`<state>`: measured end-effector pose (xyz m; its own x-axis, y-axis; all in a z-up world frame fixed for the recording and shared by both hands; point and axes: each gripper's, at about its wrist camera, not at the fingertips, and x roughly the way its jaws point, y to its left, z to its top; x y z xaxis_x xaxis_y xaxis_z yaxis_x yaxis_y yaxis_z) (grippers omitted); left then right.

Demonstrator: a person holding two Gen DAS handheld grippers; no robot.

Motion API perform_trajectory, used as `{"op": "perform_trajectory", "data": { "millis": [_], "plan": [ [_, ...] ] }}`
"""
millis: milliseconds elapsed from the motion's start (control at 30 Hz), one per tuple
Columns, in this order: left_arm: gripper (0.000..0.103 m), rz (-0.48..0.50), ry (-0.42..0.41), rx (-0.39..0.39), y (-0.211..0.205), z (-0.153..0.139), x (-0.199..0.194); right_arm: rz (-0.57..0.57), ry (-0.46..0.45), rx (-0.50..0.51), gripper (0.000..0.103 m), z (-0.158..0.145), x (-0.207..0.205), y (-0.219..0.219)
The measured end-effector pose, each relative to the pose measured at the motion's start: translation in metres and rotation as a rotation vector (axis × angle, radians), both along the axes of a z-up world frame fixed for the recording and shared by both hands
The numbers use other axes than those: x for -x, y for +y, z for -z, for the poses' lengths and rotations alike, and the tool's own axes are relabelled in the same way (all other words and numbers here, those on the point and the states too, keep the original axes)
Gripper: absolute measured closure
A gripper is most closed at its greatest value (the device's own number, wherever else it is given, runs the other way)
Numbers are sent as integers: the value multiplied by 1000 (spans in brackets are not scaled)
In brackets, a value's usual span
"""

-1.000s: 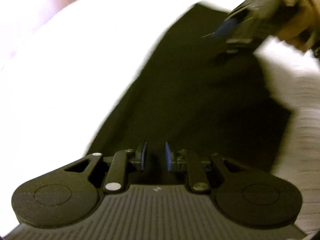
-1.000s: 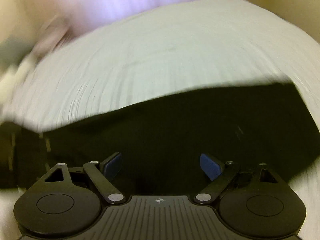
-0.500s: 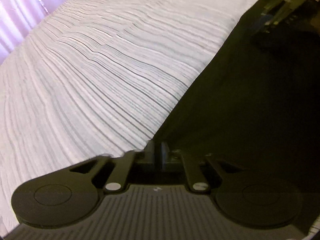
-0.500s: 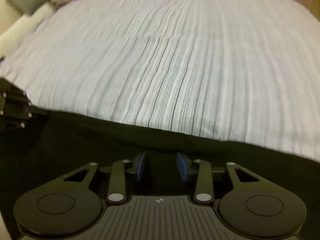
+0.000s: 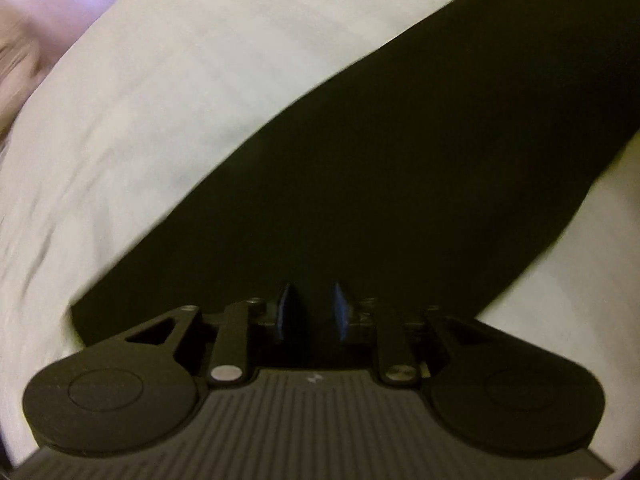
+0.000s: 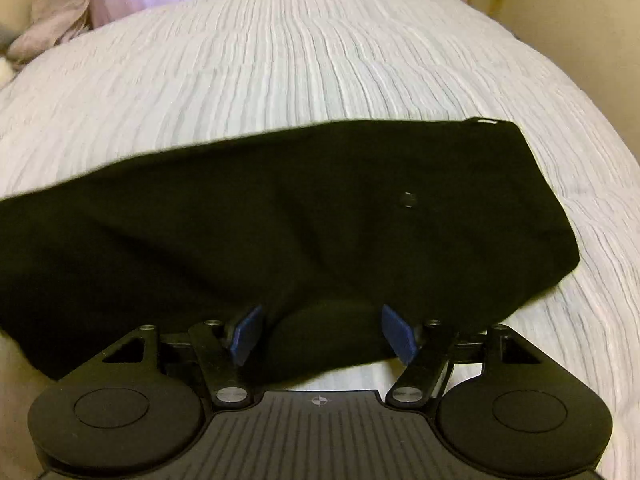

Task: Fold clothes
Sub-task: 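Lay the black trouser strip flat on the bed and open both grippers, then grasp the trouser strip end with the right gripper and lift it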

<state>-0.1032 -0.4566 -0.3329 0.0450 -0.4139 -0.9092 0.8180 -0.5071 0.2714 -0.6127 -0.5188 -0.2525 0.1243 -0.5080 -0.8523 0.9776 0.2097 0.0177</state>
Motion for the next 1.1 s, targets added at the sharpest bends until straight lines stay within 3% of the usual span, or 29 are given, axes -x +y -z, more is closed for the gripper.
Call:
{"op": "perform_trajectory", "data": {
  "millis": [333, 433, 567, 700, 733, 767, 833, 967, 1100],
  "plan": [
    [80, -297, -97, 9, 93, -25, -177, -289, -148, -75, 34, -17, -186, 62],
    [77, -302, -91, 20, 99, -29, -172, -360, -174, -100, 34, -20, -233, 79],
    [74, -306, -81, 35, 105, -34, -163, -505, -99, -108, 33, -29, -278, 93],
    [73, -310, -71, 51, 111, -40, -154, -628, -49, -66, 33, -46, -292, 114],
    [73, -311, -69, 54, 112, -41, -152, -656, -39, -52, 31, -49, -292, 117],
    [73, -312, -66, 58, 114, -42, -150, -674, -30, -39, 23, -51, -288, 117],
    [67, -315, -74, 74, 115, -48, -139, -701, -20, -5, 13, -53, -282, 126],
    [40, -296, -126, 125, 132, -67, -118, -757, -33, 15, 13, -53, -286, 135],
    [29, -287, -148, 144, 151, -75, -109, -863, -58, 42, 13, -44, -316, 143]
  ]
}}
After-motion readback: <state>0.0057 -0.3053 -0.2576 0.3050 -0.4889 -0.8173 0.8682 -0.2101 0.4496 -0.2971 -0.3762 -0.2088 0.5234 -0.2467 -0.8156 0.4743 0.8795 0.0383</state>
